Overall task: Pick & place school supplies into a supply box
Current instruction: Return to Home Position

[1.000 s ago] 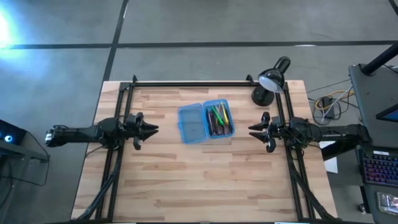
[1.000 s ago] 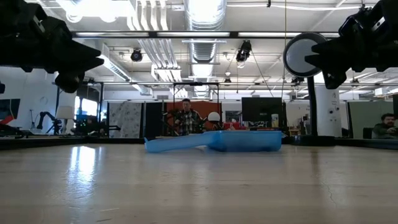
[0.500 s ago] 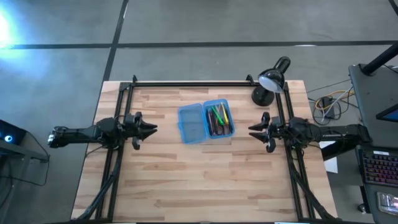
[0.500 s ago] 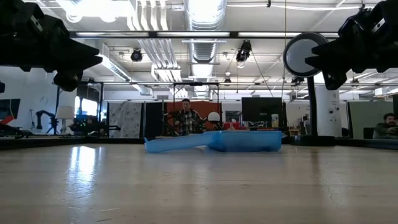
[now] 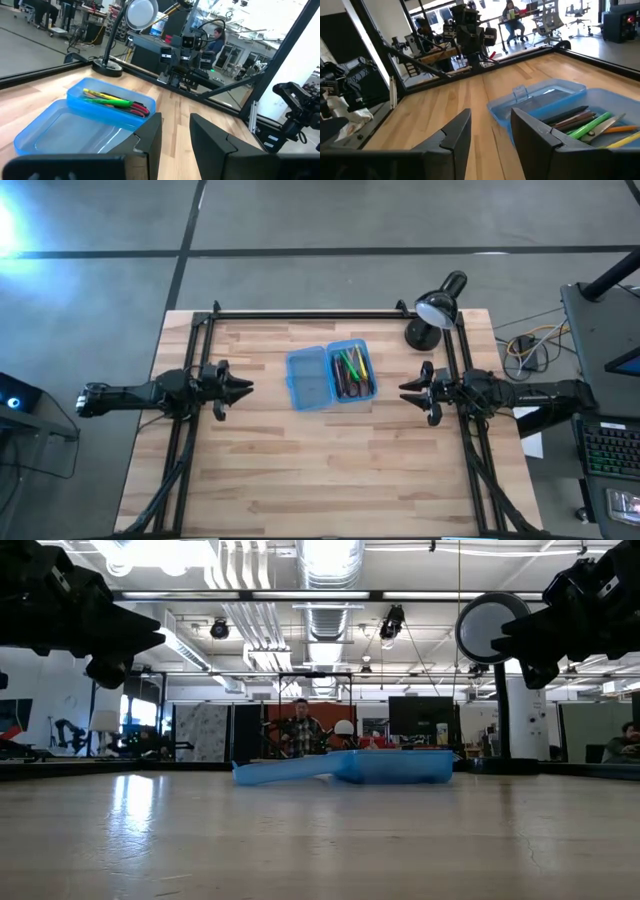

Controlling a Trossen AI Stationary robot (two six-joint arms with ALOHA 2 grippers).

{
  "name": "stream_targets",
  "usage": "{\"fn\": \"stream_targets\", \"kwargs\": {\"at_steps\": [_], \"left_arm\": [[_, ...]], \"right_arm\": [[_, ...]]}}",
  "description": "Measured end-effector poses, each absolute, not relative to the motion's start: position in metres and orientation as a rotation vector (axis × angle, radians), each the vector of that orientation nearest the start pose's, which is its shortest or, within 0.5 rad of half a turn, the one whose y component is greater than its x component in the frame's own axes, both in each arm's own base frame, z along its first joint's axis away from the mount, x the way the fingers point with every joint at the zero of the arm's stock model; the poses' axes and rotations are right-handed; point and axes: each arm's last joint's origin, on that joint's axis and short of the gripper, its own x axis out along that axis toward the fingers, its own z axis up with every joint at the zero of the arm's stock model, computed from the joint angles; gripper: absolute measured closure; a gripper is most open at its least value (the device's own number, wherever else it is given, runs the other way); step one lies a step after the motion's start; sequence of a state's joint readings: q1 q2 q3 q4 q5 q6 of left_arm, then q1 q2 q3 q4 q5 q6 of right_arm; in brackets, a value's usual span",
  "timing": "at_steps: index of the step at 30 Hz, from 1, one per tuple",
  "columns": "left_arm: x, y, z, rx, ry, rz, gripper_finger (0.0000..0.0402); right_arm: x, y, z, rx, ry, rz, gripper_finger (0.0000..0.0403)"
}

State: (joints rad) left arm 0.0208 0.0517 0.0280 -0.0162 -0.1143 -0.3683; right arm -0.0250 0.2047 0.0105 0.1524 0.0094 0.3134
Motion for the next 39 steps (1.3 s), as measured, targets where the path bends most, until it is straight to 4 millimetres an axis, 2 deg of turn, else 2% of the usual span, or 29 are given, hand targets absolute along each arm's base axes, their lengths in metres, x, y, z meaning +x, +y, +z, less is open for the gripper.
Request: {"fn": "stream_targets", "kwargs": {"at_steps": [39], "left_arm": [[0.0991,0.0054,0.1679,-0.369,0.009,0.140,0.0317]], "right_arm": [[0.1101,-0.0030,0.1644,0.314,0.037,-0.041,0.0276]]}}
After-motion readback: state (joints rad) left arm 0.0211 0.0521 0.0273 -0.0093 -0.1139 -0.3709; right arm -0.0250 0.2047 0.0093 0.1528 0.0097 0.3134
